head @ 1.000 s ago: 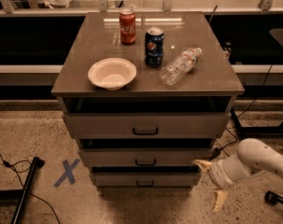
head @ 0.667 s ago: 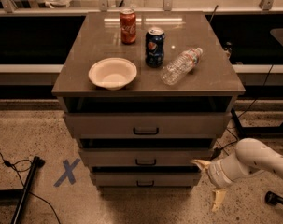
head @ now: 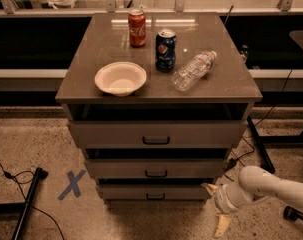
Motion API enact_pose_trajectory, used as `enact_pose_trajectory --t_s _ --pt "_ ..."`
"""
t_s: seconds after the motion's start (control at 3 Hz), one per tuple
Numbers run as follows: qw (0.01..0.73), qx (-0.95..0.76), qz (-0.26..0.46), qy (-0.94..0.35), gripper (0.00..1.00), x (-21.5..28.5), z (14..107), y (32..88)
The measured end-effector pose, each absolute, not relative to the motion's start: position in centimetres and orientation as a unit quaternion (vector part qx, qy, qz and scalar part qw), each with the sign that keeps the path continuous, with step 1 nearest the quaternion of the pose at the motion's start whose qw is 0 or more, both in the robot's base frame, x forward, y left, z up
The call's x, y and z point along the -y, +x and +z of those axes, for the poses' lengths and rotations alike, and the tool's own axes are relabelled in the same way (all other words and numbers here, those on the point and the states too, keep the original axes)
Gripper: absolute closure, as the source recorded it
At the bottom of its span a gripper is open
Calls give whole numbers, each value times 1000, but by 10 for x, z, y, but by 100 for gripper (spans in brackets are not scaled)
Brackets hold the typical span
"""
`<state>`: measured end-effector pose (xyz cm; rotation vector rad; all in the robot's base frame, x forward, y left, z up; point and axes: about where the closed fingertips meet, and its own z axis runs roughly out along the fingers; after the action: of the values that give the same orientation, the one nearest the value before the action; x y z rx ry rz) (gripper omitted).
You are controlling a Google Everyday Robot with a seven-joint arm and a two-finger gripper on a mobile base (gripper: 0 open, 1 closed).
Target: Open bottom drawer
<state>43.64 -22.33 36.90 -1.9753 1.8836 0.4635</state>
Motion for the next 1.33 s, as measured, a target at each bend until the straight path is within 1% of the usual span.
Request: enact_pose_trajectory --t_s 0.33,1.0,1.33 --pt "185 -669 165 -701 0 223 369 436" --pt "256 -647 153 -702 0 210 340 449" --pt "274 -637 144 -706 0 203 329 453"
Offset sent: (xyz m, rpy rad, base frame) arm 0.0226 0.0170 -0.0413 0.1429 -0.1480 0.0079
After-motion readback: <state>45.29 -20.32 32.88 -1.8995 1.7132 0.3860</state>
